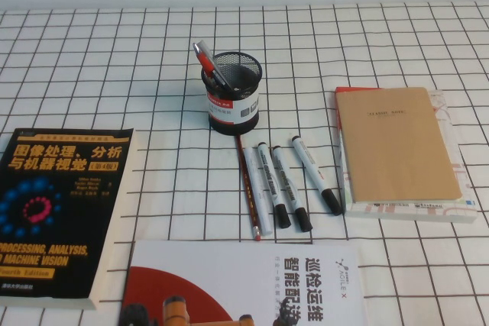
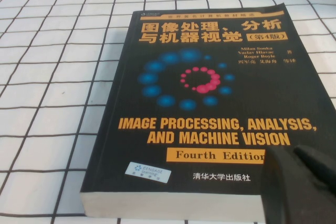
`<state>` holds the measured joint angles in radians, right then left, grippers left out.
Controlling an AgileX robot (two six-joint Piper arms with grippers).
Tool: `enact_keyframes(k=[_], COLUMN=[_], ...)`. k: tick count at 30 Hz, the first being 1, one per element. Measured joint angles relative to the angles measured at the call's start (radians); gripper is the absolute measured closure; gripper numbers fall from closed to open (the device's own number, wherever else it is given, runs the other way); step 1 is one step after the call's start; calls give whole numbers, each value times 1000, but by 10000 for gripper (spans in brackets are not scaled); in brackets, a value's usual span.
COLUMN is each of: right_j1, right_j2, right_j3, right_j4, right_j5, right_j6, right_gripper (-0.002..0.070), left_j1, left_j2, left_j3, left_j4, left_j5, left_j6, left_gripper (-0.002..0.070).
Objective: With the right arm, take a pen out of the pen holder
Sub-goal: 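Take a marker out of the pen holder and lay it on the table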
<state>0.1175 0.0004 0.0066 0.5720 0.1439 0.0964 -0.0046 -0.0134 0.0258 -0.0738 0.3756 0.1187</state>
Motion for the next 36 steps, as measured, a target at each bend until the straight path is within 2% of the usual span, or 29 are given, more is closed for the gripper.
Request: enact_keyframes(k=[4,11,22,25,36], right_j1=[0,0,7,64,452], right_j2=[107,433,854,981,1416], right_j3=[-107,-331,-582,-666,-1048], right_j4=[-3,-109,-124,-128,-192], right_j5=[138,369,458,453,260], right_j6=[0,-40,-184,-193,-231], right_gripper=[692,692,692,692,692], left_j1=[0,0,0,0,0], left_j2=[0,0,0,0,0], left_j3=[0,0,0,0,0], left_j4=[0,0,0,0,0], left_j5=[0,0,0,0,0], left_j6=[0,0,0,0,0], left_gripper=[680,680,679,680,680])
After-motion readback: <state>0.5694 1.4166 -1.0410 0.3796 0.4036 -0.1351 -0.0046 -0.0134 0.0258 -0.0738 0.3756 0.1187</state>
